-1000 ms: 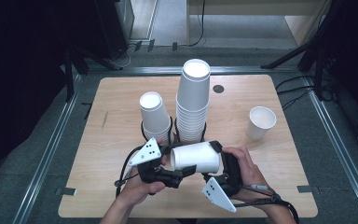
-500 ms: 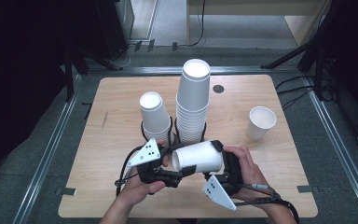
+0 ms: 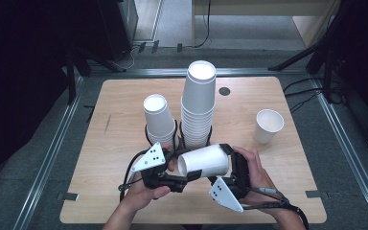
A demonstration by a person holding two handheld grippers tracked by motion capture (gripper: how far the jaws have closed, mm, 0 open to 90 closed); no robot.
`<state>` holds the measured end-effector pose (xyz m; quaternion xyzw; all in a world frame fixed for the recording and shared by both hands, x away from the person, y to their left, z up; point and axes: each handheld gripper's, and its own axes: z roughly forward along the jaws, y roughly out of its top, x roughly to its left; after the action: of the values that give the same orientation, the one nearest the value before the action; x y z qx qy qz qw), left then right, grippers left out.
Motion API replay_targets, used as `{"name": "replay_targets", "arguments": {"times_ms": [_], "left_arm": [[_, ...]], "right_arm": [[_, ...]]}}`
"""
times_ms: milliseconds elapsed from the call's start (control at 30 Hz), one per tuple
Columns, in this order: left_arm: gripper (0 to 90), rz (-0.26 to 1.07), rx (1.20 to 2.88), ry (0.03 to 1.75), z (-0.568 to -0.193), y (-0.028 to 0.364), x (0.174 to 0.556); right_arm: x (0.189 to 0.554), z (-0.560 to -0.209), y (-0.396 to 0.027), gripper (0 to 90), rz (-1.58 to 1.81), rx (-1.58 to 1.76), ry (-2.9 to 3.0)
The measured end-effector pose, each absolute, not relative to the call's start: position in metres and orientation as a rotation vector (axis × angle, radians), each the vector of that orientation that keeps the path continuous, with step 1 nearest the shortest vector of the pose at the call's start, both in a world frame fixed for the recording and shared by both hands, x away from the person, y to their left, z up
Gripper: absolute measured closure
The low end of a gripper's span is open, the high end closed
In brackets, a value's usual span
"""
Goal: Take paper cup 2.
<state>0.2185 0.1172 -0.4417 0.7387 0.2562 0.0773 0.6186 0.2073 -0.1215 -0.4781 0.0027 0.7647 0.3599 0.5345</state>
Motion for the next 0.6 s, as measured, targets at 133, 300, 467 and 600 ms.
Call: {"name": "replay_targets", "arguments": {"times_ms": [133,300,467,600], "left_arm": [[24.9,0.19,1.668,0.603,-0.439,0.122,0.219],[24.9,0.227,1.627,0.612,-0.437,0.125,0.218],[24.8,0.262,1.592,0.621,-0.435,0.128,0.217],[24.8,0.297,1.545,0.635,-0.433,0.132,0.215]], "right_arm": [[0.209,-0.475,-0.126,0.0,0.877,0.038,1.821],[0.211,-0.469,-0.131,0.0,0.914,0.107,1.814],[0.213,-0.466,-0.132,0.0,0.989,0.2,1.812],[0.214,-0.465,-0.131,0.0,1.059,0.298,1.817]]}}
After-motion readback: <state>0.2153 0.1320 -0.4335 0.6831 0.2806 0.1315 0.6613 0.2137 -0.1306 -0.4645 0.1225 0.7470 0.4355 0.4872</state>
